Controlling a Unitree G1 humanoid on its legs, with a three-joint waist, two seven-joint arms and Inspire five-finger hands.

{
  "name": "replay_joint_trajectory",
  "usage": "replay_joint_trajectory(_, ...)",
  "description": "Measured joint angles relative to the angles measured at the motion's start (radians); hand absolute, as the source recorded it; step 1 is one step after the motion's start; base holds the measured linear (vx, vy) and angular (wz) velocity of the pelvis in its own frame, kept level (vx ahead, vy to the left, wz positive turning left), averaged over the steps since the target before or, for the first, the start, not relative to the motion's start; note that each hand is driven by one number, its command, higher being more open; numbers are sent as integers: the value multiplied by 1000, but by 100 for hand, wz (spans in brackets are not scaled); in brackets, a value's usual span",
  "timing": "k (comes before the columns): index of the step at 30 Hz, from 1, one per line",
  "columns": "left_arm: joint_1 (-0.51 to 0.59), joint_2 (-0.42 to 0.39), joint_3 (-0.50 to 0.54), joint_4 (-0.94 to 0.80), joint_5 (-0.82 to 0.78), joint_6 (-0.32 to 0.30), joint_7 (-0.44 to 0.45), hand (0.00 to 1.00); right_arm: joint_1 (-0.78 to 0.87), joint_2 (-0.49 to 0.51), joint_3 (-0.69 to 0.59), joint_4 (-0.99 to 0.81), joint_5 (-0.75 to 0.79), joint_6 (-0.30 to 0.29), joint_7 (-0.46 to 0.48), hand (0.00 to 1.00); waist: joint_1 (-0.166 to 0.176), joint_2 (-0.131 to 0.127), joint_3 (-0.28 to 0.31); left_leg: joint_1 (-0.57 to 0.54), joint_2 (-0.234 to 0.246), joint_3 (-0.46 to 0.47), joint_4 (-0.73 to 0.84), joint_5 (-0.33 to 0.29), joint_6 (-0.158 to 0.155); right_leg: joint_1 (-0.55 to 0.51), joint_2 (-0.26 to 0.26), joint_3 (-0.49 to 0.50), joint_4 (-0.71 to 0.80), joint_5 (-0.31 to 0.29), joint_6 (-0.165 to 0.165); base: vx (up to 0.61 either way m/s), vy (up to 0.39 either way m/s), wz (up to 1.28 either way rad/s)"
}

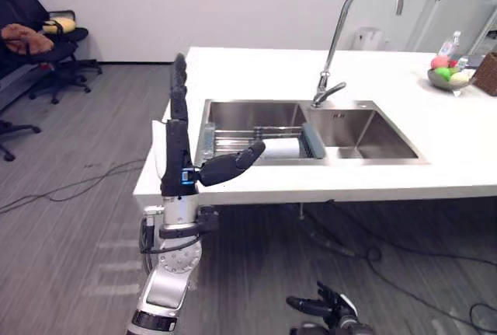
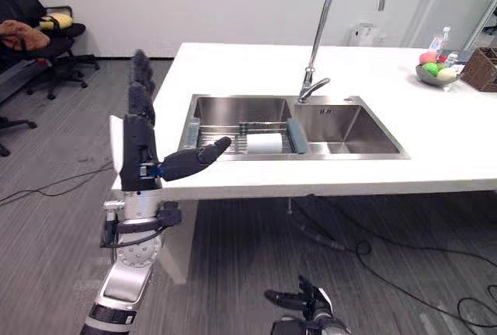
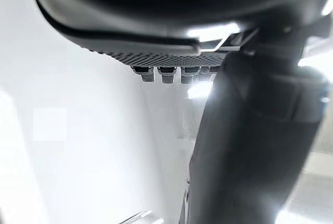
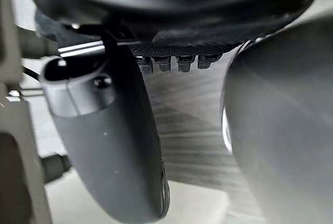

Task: Walk over to the sink, pick up the cup, carry it to the dishwasher, place the cup inside the dishwasher, then close the dishwasher door

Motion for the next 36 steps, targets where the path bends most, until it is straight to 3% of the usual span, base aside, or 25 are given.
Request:
replay_joint_trajectory(1, 0, 14, -5, 3, 8, 25, -5, 100, 16, 10, 1, -1, -5, 5, 1, 100, 0, -22, -14, 7, -11, -8, 7, -24, -18, -4, 1, 42, -101, 141, -14, 493, -306, 9)
replay_joint_trajectory(2, 16, -9, -10, 40, 22, 58, -8, 100, 17, -14, -4, 0, -11, 9, -1, 100, 3, 41, -25, 18, 43, -8, 19, -53, -39, -8, 48, 62, -60, 148, 5, 558, -292, -1)
replay_joint_trajectory(3, 20, -36, -28, 62, 30, 98, -16, 100, 16, -40, -12, -10, -10, 27, 3, 100, 2, 83, -37, 9, 78, -5, 32, -54, -40, -6, 86, 74, -71, 119, 14, 534, -276, -11)
replay_joint_trajectory(5, 18, -62, -61, 83, 43, 116, -28, 100, 16, -46, -13, -27, -11, 59, 13, 100, 3, 98, -42, 7, 98, -6, 47, -37, -38, 1, 100, 53, -40, 68, -5, 354, -178, 10)
replay_joint_trajectory(7, 14, -69, -102, 82, 63, 120, -43, 100, 27, -42, -13, -48, -15, 78, 32, 100, -1, 95, -46, 10, 113, -5, 48, 1, -48, 14, 99, 29, -19, 29, -14, 224, -139, 31)
replay_joint_trajectory(9, 13, -66, -118, 81, 69, 133, -61, 100, 29, -44, -10, -52, -39, 104, 56, 100, 6, 90, -51, 2, 116, -13, 75, 55, -36, 44, 97, 10, -35, 7, -18, 251, -195, 35)
replay_joint_trajectory(11, 13, -65, -119, 81, 69, 142, -78, 100, 33, -45, -12, -52, -39, 115, 60, 100, 7, 91, -52, -45, 129, -16, 171, 81, -27, 93, 91, -22, -86, 0, -15, 167, -144, 54)
replay_joint_trajectory(12, 12, -54, -120, 81, 68, 145, -103, 100, 36, -43, -12, -51, -37, 129, 60, 100, 7, 85, -49, -109, 157, -1, 302, 101, -19, 161, 91, -52, -155, 3, -19, 123, -75, 75)
replay_joint_trajectory(13, 11, -46, -127, 81, 68, 146, -127, 100, 44, -44, -11, -46, -32, 136, 59, 100, 13, 80, -53, -156, 169, 16, 375, 58, -17, 209, 93, -78, -204, 12, -38, 174, -97, 75)
replay_joint_trajectory(15, 9, -28, -128, 72, 68, 146, -157, 100, 42, -47, -8, -11, -27, 137, 57, 100, 33, 81, -74, -196, 138, 67, 307, -10, -13, 244, 89, -86, -252, 19, -39, 161, -33, 22)
replay_joint_trajectory(16, 5, -16, -127, 58, 68, 146, -172, 100, 37, -55, -4, 2, -27, 137, 58, 100, 37, 88, -80, -203, 109, 86, 197, 7, -8, 249, 91, -86, -264, 29, -26, 151, 30, -2)
replay_joint_trajectory(17, 0, -4, -128, 41, 68, 146, -185, 100, 32, -71, -4, 11, -27, 138, 60, 100, 34, 104, -86, -216, 92, 102, 82, 73, -3, 245, 104, -86, -267, 34, -17, 165, 57, -21)
replay_joint_trajectory(18, -6, 26, -127, 32, 68, 147, -199, 100, 22, -70, -4, 28, -27, 145, 58, 100, 34, 111, -101, -182, 82, 114, 12, 95, -33, 244, 114, -67, -280, 43, -6, 204, 68, -23)
replay_joint_trajectory(20, -31, 75, -126, 35, 68, 155, -224, 100, 21, -67, -6, 30, -24, 149, 58, 100, 21, 104, -108, -148, 62, 129, -63, 116, -32, 243, 111, -53, -305, 53, 3, 151, 72, -25)
replay_joint_trajectory(27, -169, 192, -129, 97, 69, 230, -359, 100, 6, -66, -6, 45, 0, 170, 58, 100, -17, 106, -110, -131, 8, 141, -98, 132, -12, 286, 76, -33, -409, 104, 23, 43, 77, -6)
replay_joint_trajectory(36, -238, 242, -169, 96, 67, 279, -482, 100, -1, -70, -1, 45, 1, 201, 58, 100, -28, 110, -113, -112, 17, 147, -123, 134, -11, 288, 87, -19, -408, 114, 8, -67, 2, -3)
